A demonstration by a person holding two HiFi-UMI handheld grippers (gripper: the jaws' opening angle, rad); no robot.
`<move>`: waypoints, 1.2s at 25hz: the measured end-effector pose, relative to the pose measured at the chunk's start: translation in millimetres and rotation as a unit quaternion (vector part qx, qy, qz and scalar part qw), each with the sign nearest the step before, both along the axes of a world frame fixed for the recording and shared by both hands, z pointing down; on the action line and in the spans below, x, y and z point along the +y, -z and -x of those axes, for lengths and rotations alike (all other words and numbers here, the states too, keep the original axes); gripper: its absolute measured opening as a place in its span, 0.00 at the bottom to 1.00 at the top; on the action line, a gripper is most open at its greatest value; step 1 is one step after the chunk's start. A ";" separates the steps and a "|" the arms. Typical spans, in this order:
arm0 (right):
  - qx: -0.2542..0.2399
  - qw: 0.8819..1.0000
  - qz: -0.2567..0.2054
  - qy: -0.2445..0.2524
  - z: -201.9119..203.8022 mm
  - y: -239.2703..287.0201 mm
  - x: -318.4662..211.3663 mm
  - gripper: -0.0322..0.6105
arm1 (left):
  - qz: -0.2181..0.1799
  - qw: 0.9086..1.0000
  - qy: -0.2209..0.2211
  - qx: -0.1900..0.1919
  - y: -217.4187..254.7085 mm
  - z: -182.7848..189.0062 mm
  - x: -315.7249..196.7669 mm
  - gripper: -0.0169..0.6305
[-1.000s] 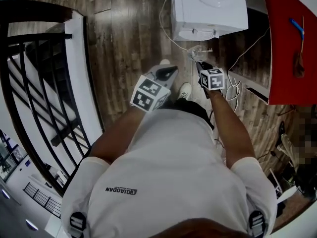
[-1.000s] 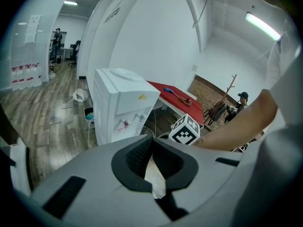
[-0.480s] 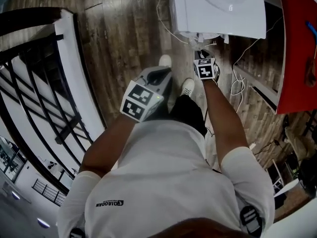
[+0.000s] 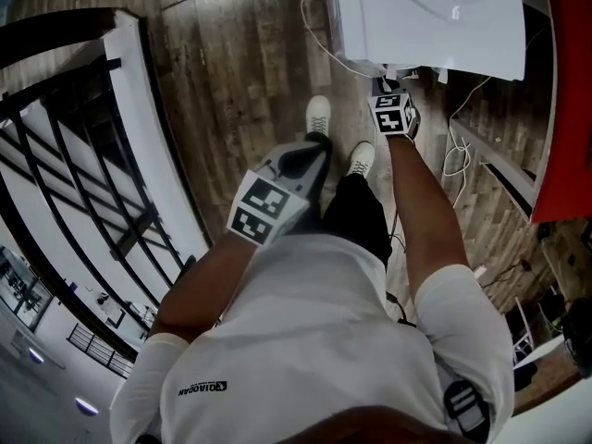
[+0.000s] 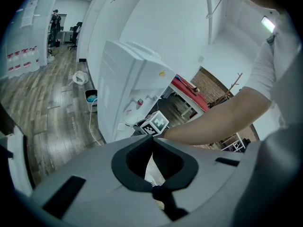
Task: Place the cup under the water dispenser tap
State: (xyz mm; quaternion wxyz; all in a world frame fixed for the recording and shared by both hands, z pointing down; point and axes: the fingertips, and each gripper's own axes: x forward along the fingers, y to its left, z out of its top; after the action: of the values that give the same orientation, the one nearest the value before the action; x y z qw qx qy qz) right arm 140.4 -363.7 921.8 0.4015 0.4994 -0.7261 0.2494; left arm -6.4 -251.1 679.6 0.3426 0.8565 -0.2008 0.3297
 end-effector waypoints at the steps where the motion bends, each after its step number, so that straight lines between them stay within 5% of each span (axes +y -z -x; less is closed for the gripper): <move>1: 0.002 1.000 -0.003 0.002 -0.3 -1.8 -1.1 0.13 | 0.000 1.000 0.002 -0.001 -0.3 1.4 1.1 0.02; 15: 0.041 0.998 0.004 0.045 -6.2 -6.4 -1.7 0.13 | -0.010 0.999 0.035 -0.006 7.6 10.0 3.7 0.02; 21: 0.040 0.999 0.010 0.028 -16.4 6.2 11.0 0.21 | -0.022 0.999 0.039 -0.006 18.9 5.6 12.3 0.02; 27: -0.054 0.993 0.009 -0.106 -48.0 46.7 48.0 0.25 | -0.055 0.997 0.051 0.017 53.9 -9.0 14.6 0.02; 30: -0.122 0.984 -0.003 -0.129 -46.7 86.7 73.0 0.25 | -0.073 0.995 0.055 0.027 72.5 -17.6 16.8 0.02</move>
State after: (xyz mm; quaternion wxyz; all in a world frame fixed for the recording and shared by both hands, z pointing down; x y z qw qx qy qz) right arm 187.1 -290.7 835.2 0.2726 0.5558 -0.6998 0.3565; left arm 11.2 -234.3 607.1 0.3018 0.8754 -0.2622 0.2717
